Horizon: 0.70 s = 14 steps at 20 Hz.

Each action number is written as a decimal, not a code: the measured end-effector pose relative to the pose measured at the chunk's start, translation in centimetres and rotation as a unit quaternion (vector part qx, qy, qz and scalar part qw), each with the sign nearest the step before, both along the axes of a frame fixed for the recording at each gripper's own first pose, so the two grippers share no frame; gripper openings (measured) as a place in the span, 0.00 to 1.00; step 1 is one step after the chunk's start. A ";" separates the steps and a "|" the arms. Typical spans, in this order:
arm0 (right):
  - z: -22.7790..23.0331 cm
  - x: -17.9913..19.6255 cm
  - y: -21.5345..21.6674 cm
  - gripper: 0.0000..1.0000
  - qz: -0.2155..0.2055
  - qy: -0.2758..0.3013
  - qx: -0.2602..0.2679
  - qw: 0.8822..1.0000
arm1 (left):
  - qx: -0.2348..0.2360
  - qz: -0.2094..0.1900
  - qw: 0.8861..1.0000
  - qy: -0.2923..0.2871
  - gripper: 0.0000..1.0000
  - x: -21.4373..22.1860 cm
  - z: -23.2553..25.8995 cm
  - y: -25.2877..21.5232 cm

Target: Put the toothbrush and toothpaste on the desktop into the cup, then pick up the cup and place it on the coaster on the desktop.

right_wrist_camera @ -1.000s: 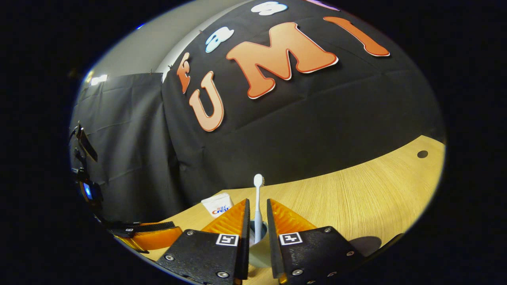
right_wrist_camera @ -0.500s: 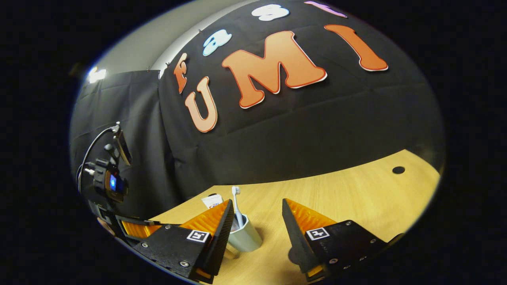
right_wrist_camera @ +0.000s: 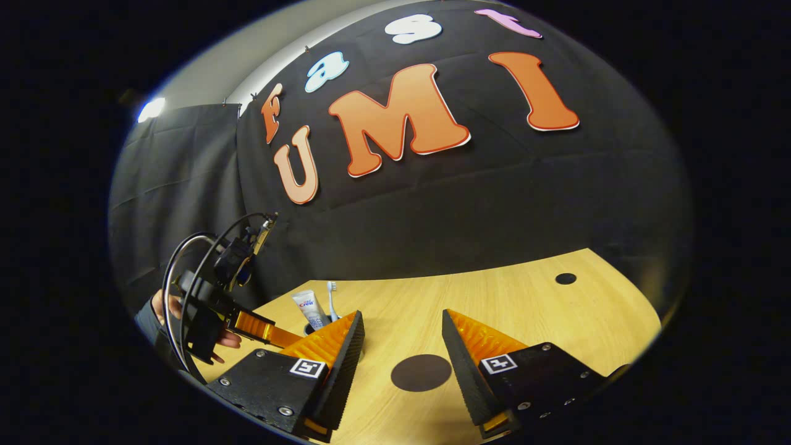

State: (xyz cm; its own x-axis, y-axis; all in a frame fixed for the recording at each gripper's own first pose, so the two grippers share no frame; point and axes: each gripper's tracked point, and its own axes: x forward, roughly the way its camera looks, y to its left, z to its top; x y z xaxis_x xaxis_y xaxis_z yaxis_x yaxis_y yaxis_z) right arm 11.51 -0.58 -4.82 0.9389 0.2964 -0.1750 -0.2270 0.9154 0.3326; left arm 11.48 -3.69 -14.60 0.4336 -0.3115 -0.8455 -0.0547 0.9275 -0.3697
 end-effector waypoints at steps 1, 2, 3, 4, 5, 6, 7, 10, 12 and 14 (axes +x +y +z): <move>0.1 -0.4 -0.7 0.77 -0.002 -0.003 -0.003 1.000 | 0.011 -0.001 1.000 0.016 0.98 0.1 -0.3 0.1; 0.4 -0.5 -1.2 0.78 -0.005 -0.004 -0.003 1.000 | 0.019 -0.005 0.999 0.032 0.96 0.2 -0.5 0.0; 0.5 -0.7 -1.7 0.78 -0.007 -0.006 -0.003 1.000 | 0.026 -0.011 0.999 0.046 0.96 0.1 -0.3 -0.2; 0.5 -1.0 -2.1 0.79 -0.008 -0.007 -0.003 1.000 | 0.040 -0.017 0.997 0.064 0.92 -0.1 -0.4 -0.1; 0.4 -1.2 -2.2 0.80 -0.004 -0.009 0.000 1.000 | 0.052 -0.026 0.995 0.082 1.00 -0.2 -0.5 -0.1; 0.3 -1.6 -2.4 0.80 -0.001 -0.008 0.006 1.000 | 0.065 -0.029 0.993 0.096 1.00 -0.3 -0.7 0.0; 0.0 -1.9 -2.6 0.80 0.000 -0.003 0.011 1.000 | 0.078 -0.029 0.991 0.106 0.96 -0.4 -0.7 0.1; -0.4 -2.4 -3.2 0.81 -0.002 -0.004 0.016 1.000 | 0.093 -0.027 0.988 0.123 0.96 0.1 -1.0 0.1; -0.6 -2.8 -3.5 0.84 -0.002 -0.003 0.014 1.000 | 0.100 -0.023 0.985 0.136 1.00 0.3 -1.2 0.2; -0.2 -3.3 -3.5 0.86 -0.001 -0.007 0.011 1.000 | 0.104 -0.016 0.984 0.146 0.89 0.8 -1.1 0.5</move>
State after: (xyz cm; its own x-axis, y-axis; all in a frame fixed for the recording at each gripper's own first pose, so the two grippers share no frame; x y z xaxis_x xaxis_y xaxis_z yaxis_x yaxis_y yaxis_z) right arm 8.22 -4.11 -5.04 0.9417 0.2990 -0.1545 -0.2308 0.9078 0.3501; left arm 12.25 -3.23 -15.69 0.1559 -0.1274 -0.9795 -0.0996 0.9846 -0.1439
